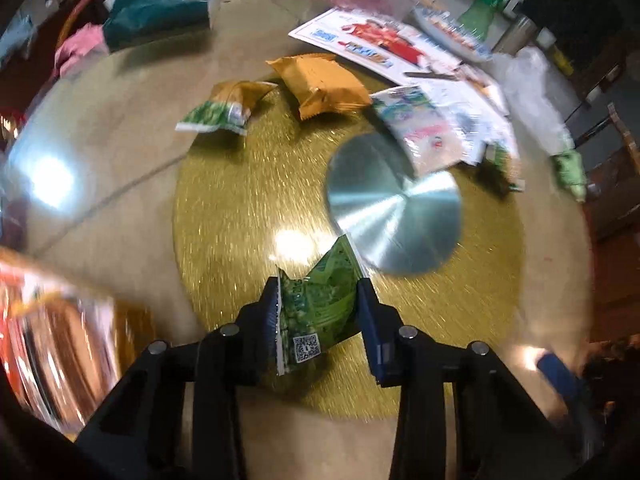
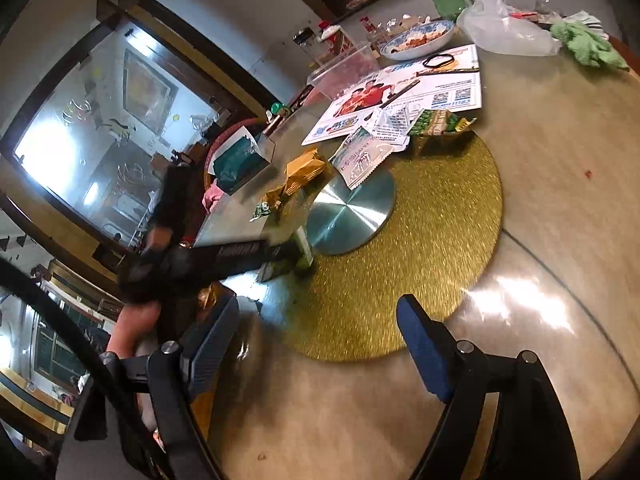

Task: Organize snacks
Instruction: 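Grasp the white Dole pack with right tool while left lifts the pea bag, then carry the pea bag and Dole pack into the gold tray, open both tools, then reach the right tool to the yellow-labelled green pea bag and grasp it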

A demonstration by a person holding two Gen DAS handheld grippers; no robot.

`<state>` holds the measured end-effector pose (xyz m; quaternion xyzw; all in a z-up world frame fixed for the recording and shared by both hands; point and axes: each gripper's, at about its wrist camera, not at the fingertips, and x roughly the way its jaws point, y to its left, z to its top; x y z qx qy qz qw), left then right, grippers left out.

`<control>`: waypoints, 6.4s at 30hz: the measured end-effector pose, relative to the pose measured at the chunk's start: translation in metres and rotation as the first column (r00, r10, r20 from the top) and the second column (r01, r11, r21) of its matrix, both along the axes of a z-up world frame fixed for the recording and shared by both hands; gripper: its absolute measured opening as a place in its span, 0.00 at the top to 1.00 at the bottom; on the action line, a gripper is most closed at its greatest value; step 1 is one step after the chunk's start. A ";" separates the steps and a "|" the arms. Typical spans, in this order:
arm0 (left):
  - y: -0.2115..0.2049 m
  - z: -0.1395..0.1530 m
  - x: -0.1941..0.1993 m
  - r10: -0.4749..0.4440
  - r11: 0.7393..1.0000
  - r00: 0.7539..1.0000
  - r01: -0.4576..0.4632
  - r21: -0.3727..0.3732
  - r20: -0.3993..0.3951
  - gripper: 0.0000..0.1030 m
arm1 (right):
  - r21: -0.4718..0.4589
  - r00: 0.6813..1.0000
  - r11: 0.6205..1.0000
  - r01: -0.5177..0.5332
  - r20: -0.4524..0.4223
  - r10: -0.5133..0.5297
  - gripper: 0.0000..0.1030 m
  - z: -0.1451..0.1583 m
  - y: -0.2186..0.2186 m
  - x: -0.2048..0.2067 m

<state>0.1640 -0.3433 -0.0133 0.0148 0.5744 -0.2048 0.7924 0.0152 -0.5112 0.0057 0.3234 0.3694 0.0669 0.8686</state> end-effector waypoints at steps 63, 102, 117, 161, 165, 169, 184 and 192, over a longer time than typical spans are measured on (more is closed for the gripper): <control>0.273 0.068 -0.194 0.232 0.927 0.962 -0.174 -0.332 0.144 0.62 | -0.549 0.976 0.826 -0.129 -0.219 0.006 0.39 -0.042 0.144 -0.008; 0.331 0.018 -0.144 0.346 0.935 0.934 -0.336 -0.115 0.086 0.61 | -0.313 0.875 0.819 -0.481 -0.119 0.469 0.38 -0.003 0.328 0.043; 0.289 0.071 -0.172 0.258 0.947 0.939 -0.199 -0.253 0.227 0.18 | -0.131 0.904 0.899 -0.418 0.042 0.426 0.26 0.031 0.257 0.001; 0.126 0.073 -0.123 0.031 0.985 0.984 -0.001 -0.170 0.174 0.18 | -0.345 0.968 0.936 0.062 -0.206 -0.140 0.26 -0.030 -0.108 0.153; 0.118 0.074 -0.119 0.017 0.987 0.985 0.011 -0.162 0.172 0.18 | -0.336 0.967 0.940 0.054 -0.218 -0.134 0.49 -0.034 -0.107 0.151; 0.105 0.074 -0.116 -0.017 0.986 0.987 0.043 -0.159 0.162 0.18 | -0.314 0.970 0.949 0.018 -0.224 -0.093 0.60 -0.033 -0.095 0.140; 0.081 0.073 -0.116 -0.060 0.990 0.984 0.080 -0.112 0.170 0.18 | -0.244 0.957 0.961 0.127 -0.223 -0.183 0.31 -0.028 -0.117 0.143; 0.070 0.072 -0.109 -0.067 0.989 0.984 0.087 -0.118 0.165 0.18 | -0.297 0.952 0.948 0.113 -0.242 -0.189 0.69 -0.034 -0.099 0.143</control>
